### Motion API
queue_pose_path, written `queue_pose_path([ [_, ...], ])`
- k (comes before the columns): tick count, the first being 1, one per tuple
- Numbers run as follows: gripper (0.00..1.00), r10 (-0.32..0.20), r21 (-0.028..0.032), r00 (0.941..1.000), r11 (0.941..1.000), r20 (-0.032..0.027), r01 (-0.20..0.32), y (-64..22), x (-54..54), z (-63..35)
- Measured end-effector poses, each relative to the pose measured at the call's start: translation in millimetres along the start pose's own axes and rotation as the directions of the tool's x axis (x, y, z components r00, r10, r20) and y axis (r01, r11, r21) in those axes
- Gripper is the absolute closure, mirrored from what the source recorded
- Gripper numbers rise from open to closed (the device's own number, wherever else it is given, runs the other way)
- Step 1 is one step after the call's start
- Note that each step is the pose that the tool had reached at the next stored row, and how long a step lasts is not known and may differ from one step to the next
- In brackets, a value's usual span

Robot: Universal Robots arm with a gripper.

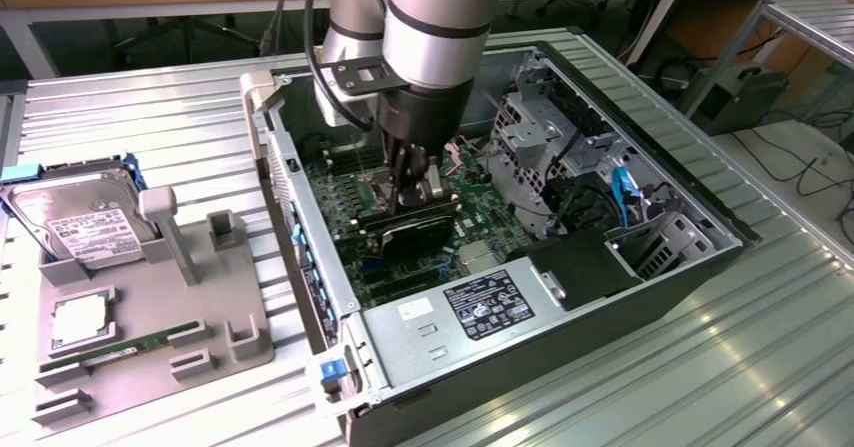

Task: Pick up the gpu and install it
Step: 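Press down on the gpu until it lock into place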

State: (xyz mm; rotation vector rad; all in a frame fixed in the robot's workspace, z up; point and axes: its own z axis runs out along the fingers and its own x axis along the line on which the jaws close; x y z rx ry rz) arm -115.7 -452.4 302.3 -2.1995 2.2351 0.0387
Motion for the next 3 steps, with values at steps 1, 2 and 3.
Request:
queue_pose_path([
  [1, 0.89, 0.0, 0.0, 1.0, 1.0, 0.0, 0.0, 0.0, 0.0, 0.0],
  [2, 0.89, 0.0, 0.0, 1.0, 1.0, -0.0001, 0.0, 0.0, 0.0, 0.0],
  [3, 0.89, 0.0, 0.0, 1.0, 1.0, -0.0001, 0.0, 0.0, 0.0, 0.0],
])
